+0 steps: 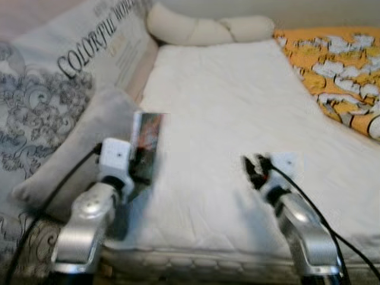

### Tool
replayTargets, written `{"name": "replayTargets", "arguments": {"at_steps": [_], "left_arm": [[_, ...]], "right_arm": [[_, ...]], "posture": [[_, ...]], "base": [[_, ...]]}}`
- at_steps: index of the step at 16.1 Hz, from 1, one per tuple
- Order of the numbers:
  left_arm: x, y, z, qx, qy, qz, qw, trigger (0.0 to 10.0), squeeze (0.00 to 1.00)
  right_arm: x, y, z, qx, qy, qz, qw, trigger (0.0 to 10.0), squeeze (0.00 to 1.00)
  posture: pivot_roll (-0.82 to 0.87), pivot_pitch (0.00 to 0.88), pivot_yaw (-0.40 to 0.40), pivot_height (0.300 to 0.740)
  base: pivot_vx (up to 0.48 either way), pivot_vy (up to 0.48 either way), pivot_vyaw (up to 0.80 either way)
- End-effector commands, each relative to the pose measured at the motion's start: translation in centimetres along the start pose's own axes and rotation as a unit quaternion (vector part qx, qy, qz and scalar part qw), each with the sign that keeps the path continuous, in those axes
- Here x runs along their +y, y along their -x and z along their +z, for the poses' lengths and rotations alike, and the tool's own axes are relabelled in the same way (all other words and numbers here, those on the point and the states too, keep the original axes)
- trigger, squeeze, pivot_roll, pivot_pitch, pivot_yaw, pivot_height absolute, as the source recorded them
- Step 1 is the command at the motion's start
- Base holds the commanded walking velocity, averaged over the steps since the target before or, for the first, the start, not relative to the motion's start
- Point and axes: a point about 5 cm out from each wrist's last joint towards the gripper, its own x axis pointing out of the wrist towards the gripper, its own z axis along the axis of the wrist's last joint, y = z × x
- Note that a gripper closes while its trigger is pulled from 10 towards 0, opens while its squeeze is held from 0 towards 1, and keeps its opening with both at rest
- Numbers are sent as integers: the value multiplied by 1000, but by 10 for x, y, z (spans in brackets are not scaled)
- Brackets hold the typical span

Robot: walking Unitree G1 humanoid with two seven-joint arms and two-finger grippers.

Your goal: Clean up the room

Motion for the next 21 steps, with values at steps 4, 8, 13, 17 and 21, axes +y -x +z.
{"name": "replayTargets", "arguments": {"at_steps": [4, 8, 13, 17, 21], "left_arm": [[-12, -23, 9, -5, 15, -70, 997, 10000, 0], [-21, -63, 19, 23, 87, -169, 982, 10000, 0], [-34, -93, 35, 16, 176, -237, 955, 10000, 0], [-57, -106, 22, 74, 229, -274, 931, 10000, 0], [-73, -106, 3, 121, 229, -270, 927, 10000, 0]], "right_arm": [[-14, 8, 9, 9, 1, 55, 998, 10000, 0], [-35, 20, 22, 17, 29, 109, 993, 10000, 0], [-34, 41, 40, 20, 28, 212, 977, 10000, 0], [-33, 67, 47, 51, 20, 256, 965, 10000, 0], [-25, 87, 43, 93, 17, 287, 953, 10000, 0]], "posture": [[13, 0, 89, 740], [-18, 0, 103, 740], [-78, 0, 129, 740], [-143, 48, 142, 740], [-180, 103, 148, 740]], "base": [[0, 0, 0], [0, 0, 0], [0, 0, 0], [0, 0, 0], [0, 0, 0]]}}
